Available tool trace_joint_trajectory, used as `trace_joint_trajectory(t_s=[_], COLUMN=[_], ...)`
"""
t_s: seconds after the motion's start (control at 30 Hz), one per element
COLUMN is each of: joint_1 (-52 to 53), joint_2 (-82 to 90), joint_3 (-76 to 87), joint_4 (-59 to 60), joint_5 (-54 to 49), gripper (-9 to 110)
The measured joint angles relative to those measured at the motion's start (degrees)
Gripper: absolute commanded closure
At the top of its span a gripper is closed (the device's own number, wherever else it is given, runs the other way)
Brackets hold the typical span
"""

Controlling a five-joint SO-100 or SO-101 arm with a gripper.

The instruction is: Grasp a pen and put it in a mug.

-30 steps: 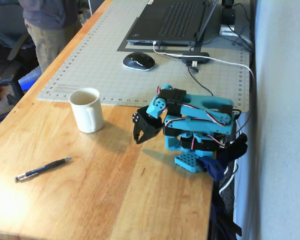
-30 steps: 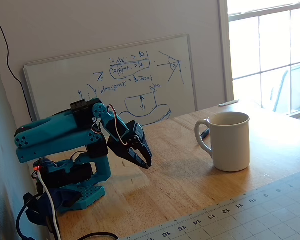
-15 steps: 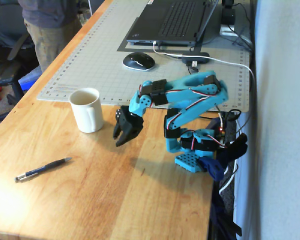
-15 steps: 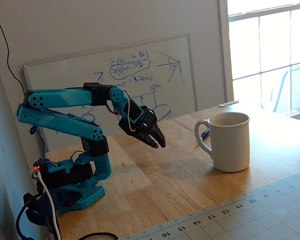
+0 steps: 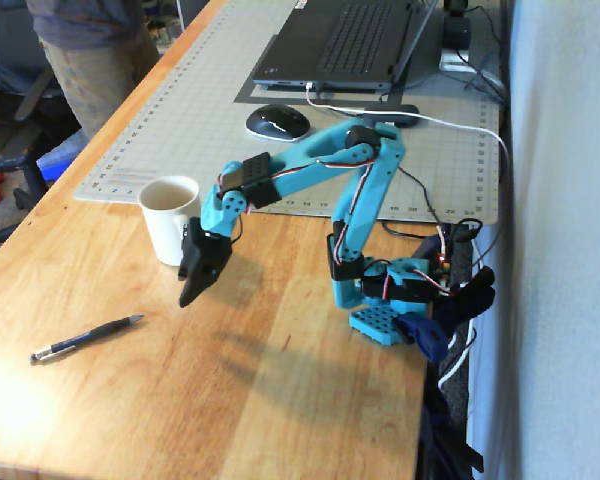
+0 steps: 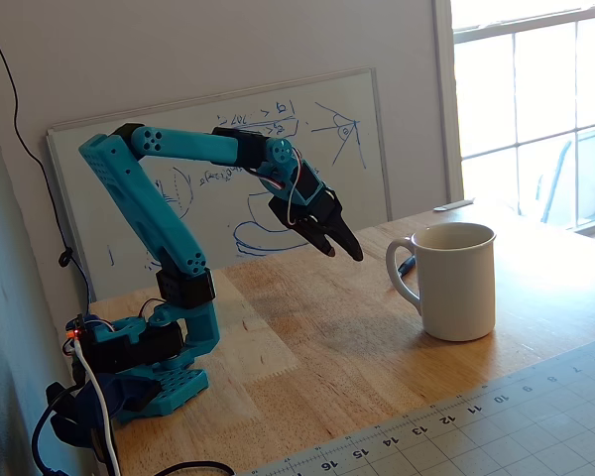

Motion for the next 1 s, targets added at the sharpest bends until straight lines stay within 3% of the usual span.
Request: trace_joint_trajectory(t_s=[0.6, 1.0], joint_1=[-3.43, 1.05], joint_2=[-42.89, -52.21], joint_3=[-43.77, -55.99], joint_4=[0.0, 0.0], joint_5=[2.46, 2.46], gripper=[79, 79])
